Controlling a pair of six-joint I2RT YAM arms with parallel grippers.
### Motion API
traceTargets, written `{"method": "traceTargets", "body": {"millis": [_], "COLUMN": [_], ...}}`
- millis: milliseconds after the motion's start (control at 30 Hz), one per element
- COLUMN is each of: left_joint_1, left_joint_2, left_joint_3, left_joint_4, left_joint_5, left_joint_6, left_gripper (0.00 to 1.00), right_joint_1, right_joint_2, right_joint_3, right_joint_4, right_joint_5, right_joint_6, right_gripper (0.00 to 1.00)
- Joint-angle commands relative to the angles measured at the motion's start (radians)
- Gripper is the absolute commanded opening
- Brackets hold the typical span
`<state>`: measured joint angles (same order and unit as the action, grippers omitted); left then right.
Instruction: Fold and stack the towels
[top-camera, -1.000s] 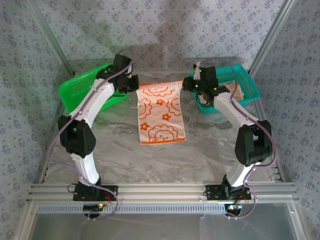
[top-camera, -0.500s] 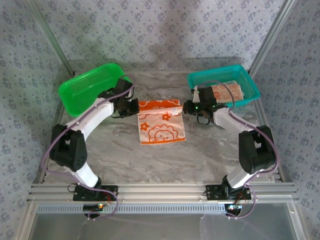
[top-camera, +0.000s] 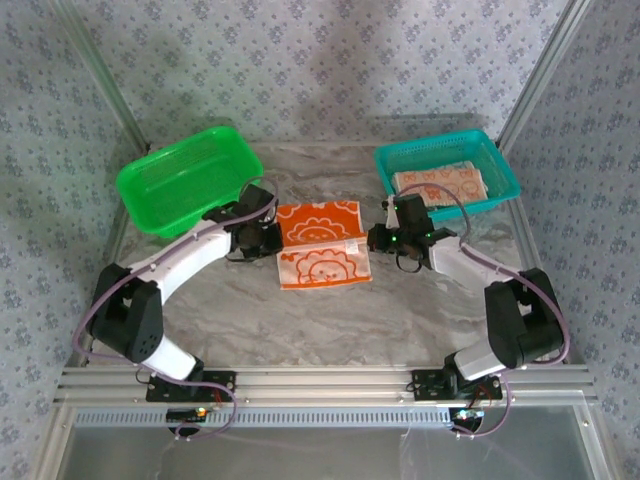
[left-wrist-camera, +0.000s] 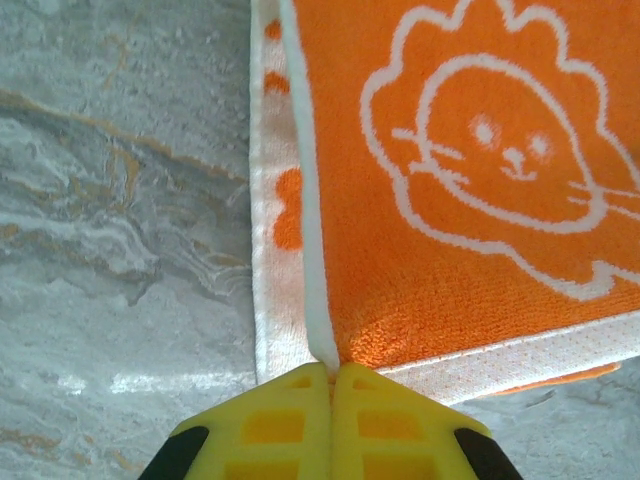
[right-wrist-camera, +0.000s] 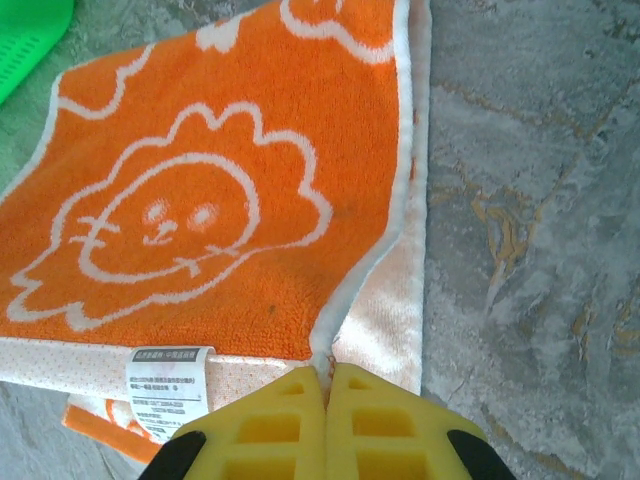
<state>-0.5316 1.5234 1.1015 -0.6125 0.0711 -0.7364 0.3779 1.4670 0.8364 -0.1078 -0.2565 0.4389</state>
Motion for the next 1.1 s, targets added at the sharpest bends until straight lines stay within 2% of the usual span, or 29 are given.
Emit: {"method": "traceTargets", "body": {"millis": [0,333,800,1067], "left_joint_1": [-0.007,-0.030,-0.034,-0.051], "left_joint_2": [-0.047,-0.085,-0.155,-0.140], "left_joint_3": [-0.032,-0.096,-0.044,-0.116], "left_joint_4": [-0.006,0.005,-0.046,-0.015], "left_joint_5": [-0.051,-0.059,-0.068,-0.059], "left_joint_6": [-0.038,-0.065,-0.065,-0.081], "left_gripper": [0.00,0.00,0.00,0.00], "right_joint_1": [0.009,0.037,0.048,0.056], "right_joint_2": [-0.040,-0.075,-0.171,-0.150], "right_joint_3": [-0.028,-0.070,-0.046,-0.098], "right_joint_4": [-0.020,-0.036,-0.102,-0.078], "right_joint_5": [0.057,0.075,0.105,0.097], "right_joint_6": [0.016,0.015,0.001,0.007], "right_gripper": [0.00,0.00,0.00,0.00]}}
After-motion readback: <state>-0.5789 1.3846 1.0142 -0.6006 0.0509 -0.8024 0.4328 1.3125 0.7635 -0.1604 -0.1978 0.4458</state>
